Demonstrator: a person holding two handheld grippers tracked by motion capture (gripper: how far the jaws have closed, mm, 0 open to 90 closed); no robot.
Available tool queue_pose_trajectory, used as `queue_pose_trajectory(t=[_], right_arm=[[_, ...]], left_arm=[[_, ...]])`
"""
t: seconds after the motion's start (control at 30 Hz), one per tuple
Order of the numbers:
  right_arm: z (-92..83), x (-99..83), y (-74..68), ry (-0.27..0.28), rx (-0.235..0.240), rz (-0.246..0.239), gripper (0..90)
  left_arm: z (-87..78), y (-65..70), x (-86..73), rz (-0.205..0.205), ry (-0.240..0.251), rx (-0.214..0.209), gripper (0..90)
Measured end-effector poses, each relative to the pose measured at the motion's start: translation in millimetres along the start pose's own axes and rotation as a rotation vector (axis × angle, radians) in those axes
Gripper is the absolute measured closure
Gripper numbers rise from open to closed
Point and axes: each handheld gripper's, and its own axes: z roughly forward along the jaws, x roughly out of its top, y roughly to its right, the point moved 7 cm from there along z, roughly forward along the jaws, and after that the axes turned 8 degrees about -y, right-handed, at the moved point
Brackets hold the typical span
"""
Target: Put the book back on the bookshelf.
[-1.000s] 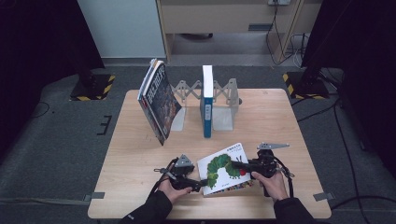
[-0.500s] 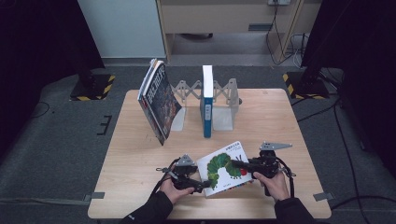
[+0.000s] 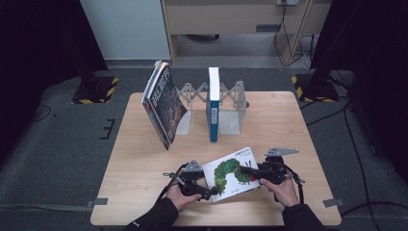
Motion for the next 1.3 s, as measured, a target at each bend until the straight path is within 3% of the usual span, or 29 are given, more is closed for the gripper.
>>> queue_pose_trajectory(t=[0.23, 0.6, 1.0, 1.3], right_arm=[[6.9, -8.4, 9.8, -0.054, -0.075, 0.011, 56.9], [17.1, -16.0, 17.0, -0.112, -0.140, 0.013, 50.4], [21.6, -14.3, 9.8, -0.104, -0.130, -0.018, 50.6], [23.9, -11.5, 4.4, -0.086, -0.111, -0.029, 49.0]], left_arm=[[0.5, -0.2, 0.1, 0.001, 0.008, 0.002, 4.0], [0.5, -0.5, 0.2, -0.006, 0.017, -0.008, 3.8], [-0.9, -2.3, 0.3, -0.026, 0.027, -0.035, 3.6], [-0.6, -2.0, -0.2, 0.003, 0.012, -0.002, 5.8]])
